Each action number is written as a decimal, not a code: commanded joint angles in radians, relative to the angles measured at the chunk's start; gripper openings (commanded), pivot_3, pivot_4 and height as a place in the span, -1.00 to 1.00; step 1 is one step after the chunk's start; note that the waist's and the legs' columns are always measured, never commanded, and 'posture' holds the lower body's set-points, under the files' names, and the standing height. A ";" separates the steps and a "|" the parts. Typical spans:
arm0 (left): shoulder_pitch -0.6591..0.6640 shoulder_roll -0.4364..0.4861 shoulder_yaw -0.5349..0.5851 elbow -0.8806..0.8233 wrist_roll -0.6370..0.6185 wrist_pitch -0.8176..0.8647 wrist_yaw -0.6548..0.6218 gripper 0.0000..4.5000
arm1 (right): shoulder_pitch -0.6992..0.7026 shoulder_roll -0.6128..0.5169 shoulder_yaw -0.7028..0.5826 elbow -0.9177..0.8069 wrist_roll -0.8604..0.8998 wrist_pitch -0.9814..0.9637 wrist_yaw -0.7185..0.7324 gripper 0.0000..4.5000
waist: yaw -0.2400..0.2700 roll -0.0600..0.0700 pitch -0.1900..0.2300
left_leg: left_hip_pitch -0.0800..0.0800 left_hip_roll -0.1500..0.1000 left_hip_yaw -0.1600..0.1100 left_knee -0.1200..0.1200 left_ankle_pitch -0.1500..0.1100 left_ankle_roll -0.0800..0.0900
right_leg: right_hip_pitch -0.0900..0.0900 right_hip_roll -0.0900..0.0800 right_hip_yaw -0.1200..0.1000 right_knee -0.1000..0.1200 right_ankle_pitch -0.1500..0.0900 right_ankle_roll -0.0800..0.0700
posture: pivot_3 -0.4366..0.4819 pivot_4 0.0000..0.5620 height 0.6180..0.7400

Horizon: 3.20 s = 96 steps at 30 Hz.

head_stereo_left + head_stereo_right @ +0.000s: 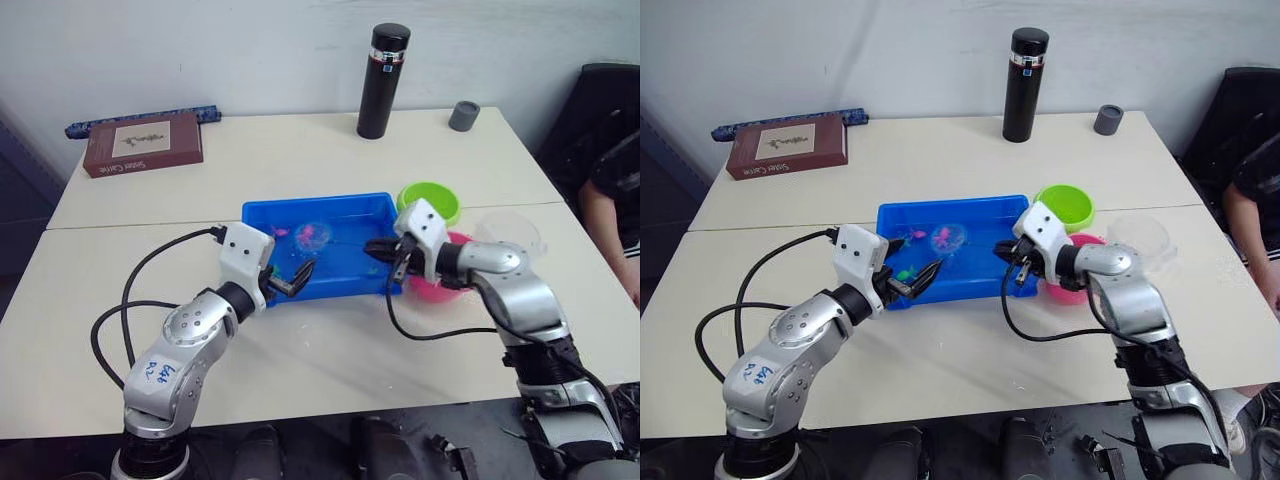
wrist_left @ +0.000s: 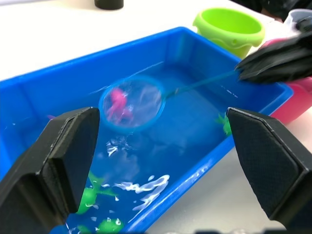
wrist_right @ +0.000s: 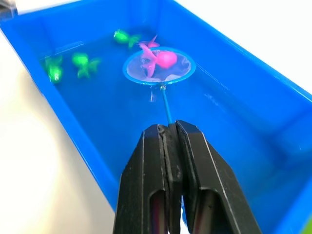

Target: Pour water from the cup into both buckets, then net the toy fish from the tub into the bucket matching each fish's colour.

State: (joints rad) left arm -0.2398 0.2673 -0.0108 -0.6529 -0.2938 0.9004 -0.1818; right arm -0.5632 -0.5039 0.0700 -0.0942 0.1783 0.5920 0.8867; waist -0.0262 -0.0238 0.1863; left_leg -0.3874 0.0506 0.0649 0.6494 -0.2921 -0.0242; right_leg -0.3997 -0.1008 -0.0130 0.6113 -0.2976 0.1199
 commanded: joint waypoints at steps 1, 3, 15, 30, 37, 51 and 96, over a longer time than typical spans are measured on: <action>-0.027 0.006 -0.006 -0.004 -0.006 -0.033 -0.022 0.99 | 0.009 -0.018 -0.094 -0.114 0.095 0.123 -0.035 -1.00 | 0.001 0.000 0.000 | 0.000 0.000 0.000 0.000 0.000 0.000 | 0.000 0.000 0.000 0.000 0.000 0.000 | -0.05 -0.47 1.00; -0.037 0.006 -0.011 0.008 -0.006 -0.039 -0.030 0.99 | 0.018 -0.022 -0.132 -0.153 0.133 0.178 -0.057 -1.00 | 0.001 0.000 0.000 | 0.000 0.000 0.000 0.000 0.000 0.000 | 0.000 0.000 0.000 0.000 0.000 0.000 | -0.05 -0.47 1.00; -0.102 0.016 -0.046 0.117 -0.006 -0.107 -0.110 0.99 | 0.165 -0.084 -0.357 -0.491 0.307 0.363 -0.202 -1.00 | 0.005 0.000 0.000 | -0.001 0.000 0.000 0.000 -0.001 0.001 | 0.000 0.000 0.000 -0.002 0.000 0.000 | -0.05 -0.47 1.00; -0.186 0.019 -0.089 0.260 -0.001 -0.198 -0.205 0.99 | 0.545 -0.097 -0.502 -0.743 0.185 0.146 -0.381 -1.00 | 0.030 0.000 0.000 | -0.001 -0.001 -0.001 0.000 0.000 0.001 | 0.000 0.001 0.000 -0.002 0.000 0.000 | -0.05 -0.47 1.00; -0.205 0.011 -0.100 0.295 0.003 -0.223 -0.224 0.99 | 0.698 -0.074 -0.602 -0.756 0.152 0.067 -0.417 -1.00 | 0.030 0.000 0.000 | -0.001 -0.001 -0.001 0.000 0.000 0.001 | 0.001 0.002 0.000 -0.004 0.000 0.000 | -0.05 -0.47 1.00; -0.213 0.011 -0.110 0.316 0.003 -0.238 -0.244 0.99 | 0.936 -0.042 -0.664 -0.709 0.081 -0.117 -0.410 -1.00 | 0.027 0.000 0.000 | 0.000 -0.001 -0.002 0.001 0.000 0.002 | 0.002 0.002 0.001 -0.003 0.000 0.001 | -0.05 -0.47 1.00; -0.204 0.016 -0.096 0.290 0.011 -0.239 -0.218 0.99 | 0.939 -0.320 -0.591 -0.129 -0.754 -1.180 -0.652 -1.00 | 0.025 0.000 0.000 | 0.002 -0.002 -0.001 0.003 0.002 0.001 | 0.006 0.003 0.001 -0.003 0.001 0.002 | -0.05 -0.47 1.00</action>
State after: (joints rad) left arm -0.4394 0.2848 -0.1183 -0.3121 -0.2839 0.6790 -0.4054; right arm 0.3785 -0.8043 -0.5059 -0.2301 -0.5661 -0.5678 0.2611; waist -0.0011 -0.0233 0.1861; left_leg -0.3852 0.0488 0.0634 0.6521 -0.2903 -0.0232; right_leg -0.3940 -0.0982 -0.0116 0.6086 -0.2967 0.1217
